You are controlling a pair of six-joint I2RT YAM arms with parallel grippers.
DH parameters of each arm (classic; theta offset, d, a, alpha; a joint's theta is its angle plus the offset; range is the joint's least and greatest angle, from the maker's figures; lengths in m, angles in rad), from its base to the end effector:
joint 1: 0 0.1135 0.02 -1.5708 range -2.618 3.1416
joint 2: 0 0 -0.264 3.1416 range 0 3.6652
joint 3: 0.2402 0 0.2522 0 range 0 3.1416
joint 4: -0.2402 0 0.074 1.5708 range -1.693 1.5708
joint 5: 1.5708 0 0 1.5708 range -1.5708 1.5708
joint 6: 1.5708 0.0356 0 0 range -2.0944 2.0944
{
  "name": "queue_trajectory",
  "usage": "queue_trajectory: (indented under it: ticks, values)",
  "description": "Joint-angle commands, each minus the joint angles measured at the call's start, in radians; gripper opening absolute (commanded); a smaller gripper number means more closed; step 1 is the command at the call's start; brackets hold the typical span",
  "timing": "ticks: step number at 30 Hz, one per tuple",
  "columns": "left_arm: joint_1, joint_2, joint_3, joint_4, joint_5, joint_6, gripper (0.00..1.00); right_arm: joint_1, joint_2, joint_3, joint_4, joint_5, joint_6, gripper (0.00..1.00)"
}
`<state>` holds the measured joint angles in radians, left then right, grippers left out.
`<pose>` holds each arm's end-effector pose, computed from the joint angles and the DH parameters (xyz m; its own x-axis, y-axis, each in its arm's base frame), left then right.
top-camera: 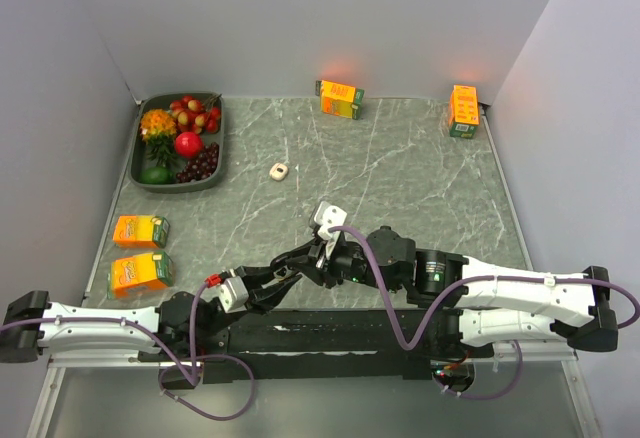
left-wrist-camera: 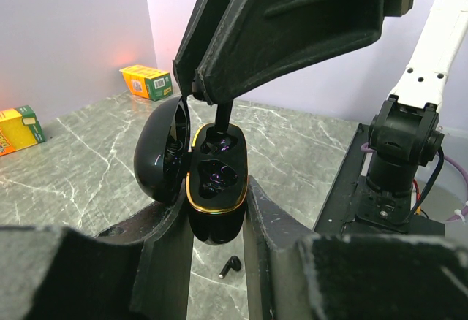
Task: Insert the wireless bluetooth earbuds into the charging case
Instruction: Place the earbud in the charging case.
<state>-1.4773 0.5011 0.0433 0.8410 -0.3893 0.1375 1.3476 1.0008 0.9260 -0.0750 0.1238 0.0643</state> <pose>0.0260 -0.1320 0.2259 0.1563 -0.3089 -0.9382 0.8751 0.4837 -0.0134 0.0562 0.2276 0.3610 -0.0934 -0.1235 -0.9879 -0.9366 0.3474 0.0452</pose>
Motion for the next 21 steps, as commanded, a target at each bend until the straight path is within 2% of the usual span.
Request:
queue_trajectory:
  ticks: [1, 21]
  values:
    - [-0.005, -0.001, 0.041, 0.035, 0.023, -0.004, 0.01, -0.004, -0.005, -0.016, 0.056, 0.028, -0.011, 0.00]
    - [-0.005, 0.005, 0.052, 0.047, 0.026, 0.002, 0.01, -0.005, -0.005, -0.047, 0.044, 0.027, 0.014, 0.00]
